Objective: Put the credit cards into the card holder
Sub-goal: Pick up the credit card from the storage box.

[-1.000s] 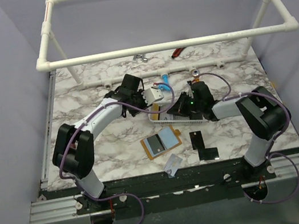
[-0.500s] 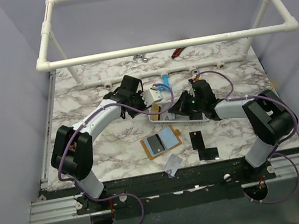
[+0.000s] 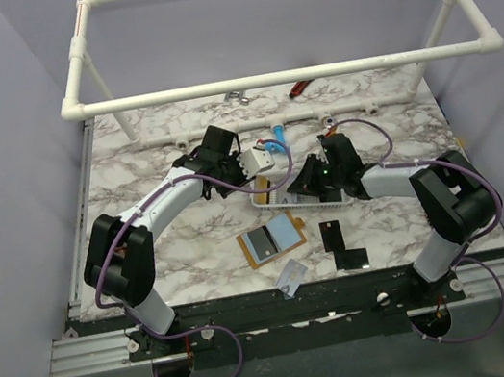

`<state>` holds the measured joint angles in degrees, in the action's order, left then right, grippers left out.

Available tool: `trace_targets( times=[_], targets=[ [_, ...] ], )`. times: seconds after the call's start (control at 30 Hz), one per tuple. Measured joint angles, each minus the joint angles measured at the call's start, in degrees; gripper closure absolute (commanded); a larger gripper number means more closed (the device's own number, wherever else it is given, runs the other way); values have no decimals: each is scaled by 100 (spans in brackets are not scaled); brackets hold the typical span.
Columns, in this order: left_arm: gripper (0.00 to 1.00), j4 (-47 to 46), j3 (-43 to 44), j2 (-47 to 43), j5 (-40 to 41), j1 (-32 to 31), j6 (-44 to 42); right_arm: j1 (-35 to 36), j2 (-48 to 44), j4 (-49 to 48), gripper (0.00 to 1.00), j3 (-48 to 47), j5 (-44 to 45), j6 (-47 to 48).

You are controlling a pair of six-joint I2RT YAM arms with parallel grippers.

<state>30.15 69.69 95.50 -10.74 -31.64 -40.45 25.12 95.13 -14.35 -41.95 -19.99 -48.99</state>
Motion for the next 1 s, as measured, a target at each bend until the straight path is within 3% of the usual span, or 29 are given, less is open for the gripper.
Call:
trace_targets(
  times=[0.67,0.87,1.0],
  targets=[
    [73,0,0,-2,0,-114,0,2,-133,101,85,0,-2,-66],
    [74,0,0,-2,4,-149,0,0,-247,122,98,-2,2,-76],
    [74,0,0,-2,4,-151,0,0,-249,186,99,-2,17,-92]
  ],
)
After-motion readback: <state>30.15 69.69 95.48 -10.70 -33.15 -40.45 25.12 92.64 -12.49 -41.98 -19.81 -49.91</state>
